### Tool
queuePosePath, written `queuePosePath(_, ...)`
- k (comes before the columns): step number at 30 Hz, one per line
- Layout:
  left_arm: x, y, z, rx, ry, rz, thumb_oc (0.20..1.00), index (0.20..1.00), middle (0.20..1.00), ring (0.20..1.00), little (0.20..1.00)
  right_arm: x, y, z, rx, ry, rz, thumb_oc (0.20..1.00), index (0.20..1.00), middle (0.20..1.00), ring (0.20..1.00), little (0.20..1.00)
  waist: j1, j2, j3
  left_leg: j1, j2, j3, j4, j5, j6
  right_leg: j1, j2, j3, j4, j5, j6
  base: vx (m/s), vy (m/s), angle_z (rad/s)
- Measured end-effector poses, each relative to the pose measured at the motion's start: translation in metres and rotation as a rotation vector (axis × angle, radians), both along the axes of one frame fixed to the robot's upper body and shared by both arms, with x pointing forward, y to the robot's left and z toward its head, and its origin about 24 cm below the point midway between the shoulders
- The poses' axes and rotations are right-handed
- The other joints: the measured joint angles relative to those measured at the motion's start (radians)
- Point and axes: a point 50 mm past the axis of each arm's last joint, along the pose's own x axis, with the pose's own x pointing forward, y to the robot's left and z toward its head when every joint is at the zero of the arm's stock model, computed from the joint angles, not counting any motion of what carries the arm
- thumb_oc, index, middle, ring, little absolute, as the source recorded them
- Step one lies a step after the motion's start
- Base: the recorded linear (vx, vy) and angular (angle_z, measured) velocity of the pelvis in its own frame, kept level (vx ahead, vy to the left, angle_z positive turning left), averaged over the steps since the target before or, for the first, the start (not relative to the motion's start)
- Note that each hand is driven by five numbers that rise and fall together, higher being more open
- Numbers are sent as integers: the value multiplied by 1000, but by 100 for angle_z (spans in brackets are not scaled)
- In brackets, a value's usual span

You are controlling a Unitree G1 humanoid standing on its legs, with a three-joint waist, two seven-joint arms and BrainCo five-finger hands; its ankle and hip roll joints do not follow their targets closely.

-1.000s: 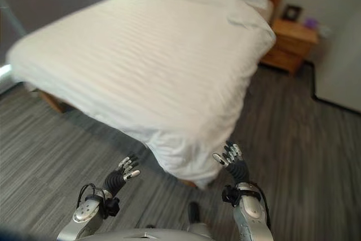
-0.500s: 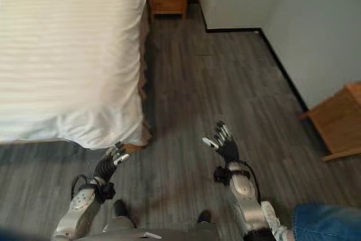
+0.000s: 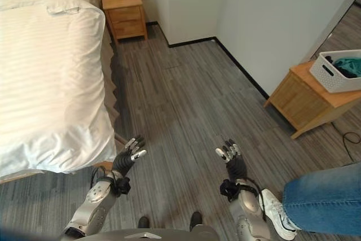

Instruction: Making the bed.

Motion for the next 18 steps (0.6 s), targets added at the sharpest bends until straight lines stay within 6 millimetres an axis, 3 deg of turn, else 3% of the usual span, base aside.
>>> queuePosePath(5,-14,7,-13,-35,72,111,1000,1000,1000,1000,1000,1,11,0,17,5,56,1000,1000,1000,1000,1000,10,-6,-1,20,-16,-9,-5,6,8,28,-10,2,-24,6,8,-26,-3,8)
queuePosePath(6,-17,6,-16,-39,98,105,1000,1000,1000,1000,1000,17,10,10,9,-50,59,1000,1000,1000,1000,1000,53,3,23,10,-16,-26,-1,6,8,33,-8,-8,-24,4,11,-47,2,7)
queuePosePath(8,-17,22,-15,26,91,180,1000,1000,1000,1000,1000,12,0,3,27,-22,0,1000,1000,1000,1000,1000,47,4,28,27,-6,-1,-13,4,6,48,-10,-12,-24,2,14,-103,72,-1)
queuePosePath(10,-20,56,-13,84,89,333,1000,1000,1000,1000,1000,0,-19,-4,25,22,-90,1000,1000,1000,1000,1000,48,5,29,37,-11,-2,-11,1,5,60,-16,-20,-24,0,14,-136,118,1)
queuePosePath(12,-20,71,-9,111,77,391,1000,1000,1000,1000,1000,-1,-27,-3,22,26,-127,1000,1000,1000,1000,1000,40,6,34,31,-8,-4,-12,2,6,56,-16,-28,-23,-1,16,-209,116,5)
queuePosePath(13,-20,76,-8,121,72,408,1000,1000,1000,1000,1000,0,-30,-2,8,24,-123,1000,1000,1000,1000,1000,36,8,44,30,-17,0,-5,4,10,34,-29,-27,20,3,13,-239,85,-1)
queuePosePath(15,-5,73,-5,127,54,379,1000,1000,1000,1000,1000,20,-29,11,-53,-23,-26,1000,1000,1000,1000,1000,26,43,103,-28,-11,7,60,-5,26,-132,-59,1,300,-39,48,-94,-43,-3)
queuePosePath(17,3,77,-9,154,75,380,1000,1000,1000,1000,1000,28,-10,11,-12,-32,30,1000,1000,1000,1000,1000,28,31,134,-32,-23,-16,69,-17,29,-219,-96,96,449,-86,84,57,-139,13)
queuePosePath(18,3,80,-12,156,94,409,1000,1000,1000,1000,1000,27,11,7,79,-27,48,1000,1000,1000,1000,1000,26,25,135,-25,-20,-20,73,-17,29,-219,-135,152,437,-101,89,326,-587,11)
